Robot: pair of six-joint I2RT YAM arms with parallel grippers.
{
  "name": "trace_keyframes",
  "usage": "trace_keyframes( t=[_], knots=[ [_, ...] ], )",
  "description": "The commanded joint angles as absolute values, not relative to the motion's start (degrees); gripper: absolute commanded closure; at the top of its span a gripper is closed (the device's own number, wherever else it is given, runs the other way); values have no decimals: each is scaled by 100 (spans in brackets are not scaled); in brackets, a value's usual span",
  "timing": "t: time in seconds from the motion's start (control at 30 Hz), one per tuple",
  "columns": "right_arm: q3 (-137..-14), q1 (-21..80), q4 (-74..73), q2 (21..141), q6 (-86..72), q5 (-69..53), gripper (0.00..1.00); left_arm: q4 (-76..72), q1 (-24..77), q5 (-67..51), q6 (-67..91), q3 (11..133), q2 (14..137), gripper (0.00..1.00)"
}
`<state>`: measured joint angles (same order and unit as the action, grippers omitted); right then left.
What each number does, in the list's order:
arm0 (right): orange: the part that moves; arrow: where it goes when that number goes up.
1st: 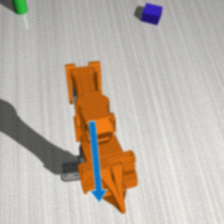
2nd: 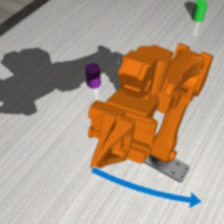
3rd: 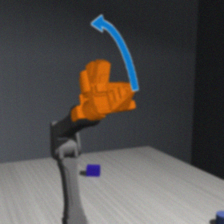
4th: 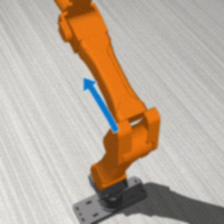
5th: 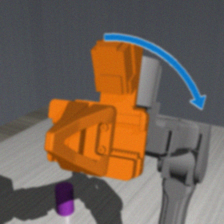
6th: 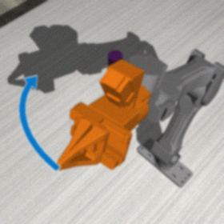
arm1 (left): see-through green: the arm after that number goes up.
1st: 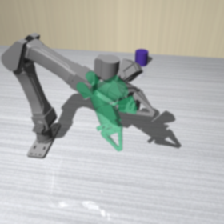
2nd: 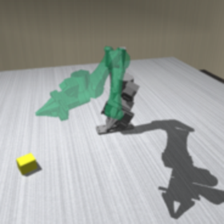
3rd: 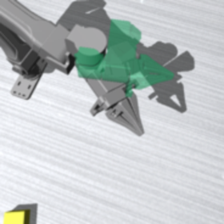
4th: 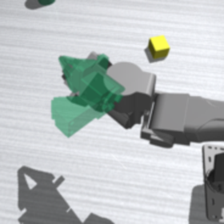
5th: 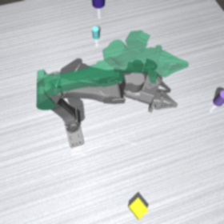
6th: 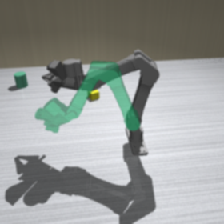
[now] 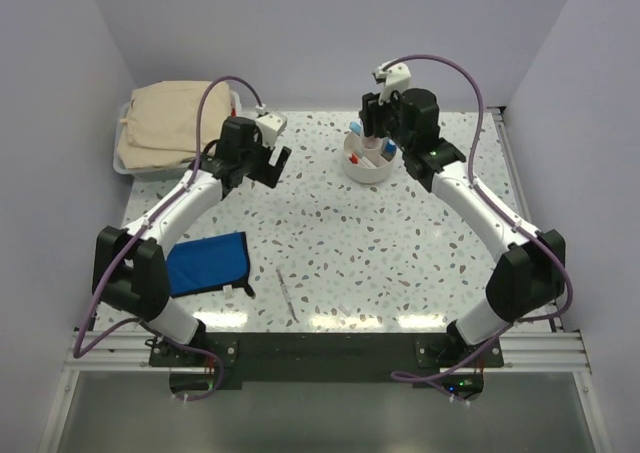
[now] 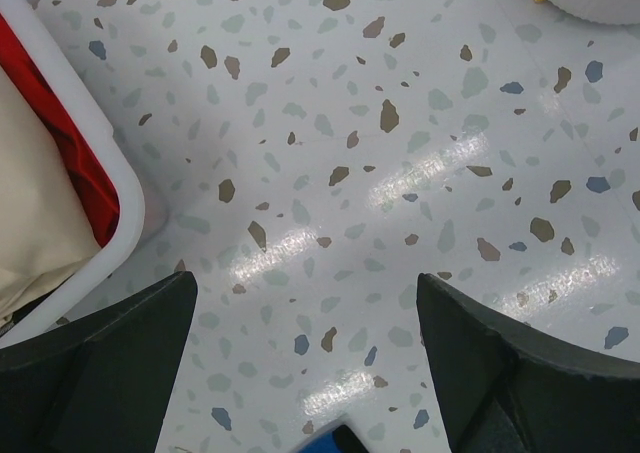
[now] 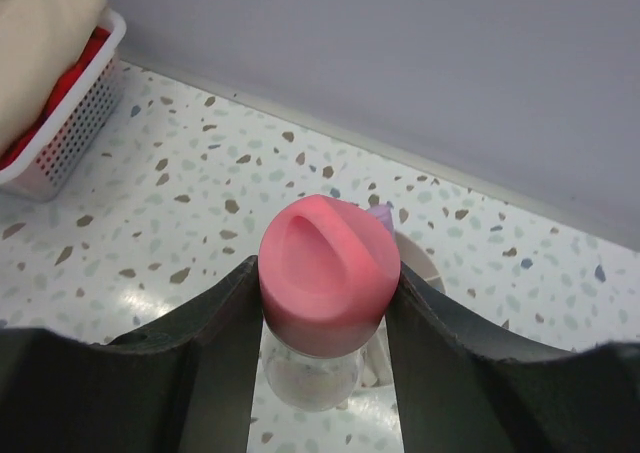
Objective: Sort the stationery into containers
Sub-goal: Place the stationery in the storage box.
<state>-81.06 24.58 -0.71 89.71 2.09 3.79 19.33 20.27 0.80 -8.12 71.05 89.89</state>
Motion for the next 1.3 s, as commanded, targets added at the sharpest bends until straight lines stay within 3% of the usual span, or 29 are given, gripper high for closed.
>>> trace_keyframes(
  t=[0.0,0.73,1.27],
  knots=[
    [-8077,2496,1590,9254,913,642,100,1749,2013,26,-765,7374,9035,4],
    [-8420,2443,2197,10643,888,1239,100,1740,2013,53,-747,7444,9272,4],
    [-8552,2356,1873,10855,607,1617,100,1723,2004,26,-721,7541,9422,4]
  ],
)
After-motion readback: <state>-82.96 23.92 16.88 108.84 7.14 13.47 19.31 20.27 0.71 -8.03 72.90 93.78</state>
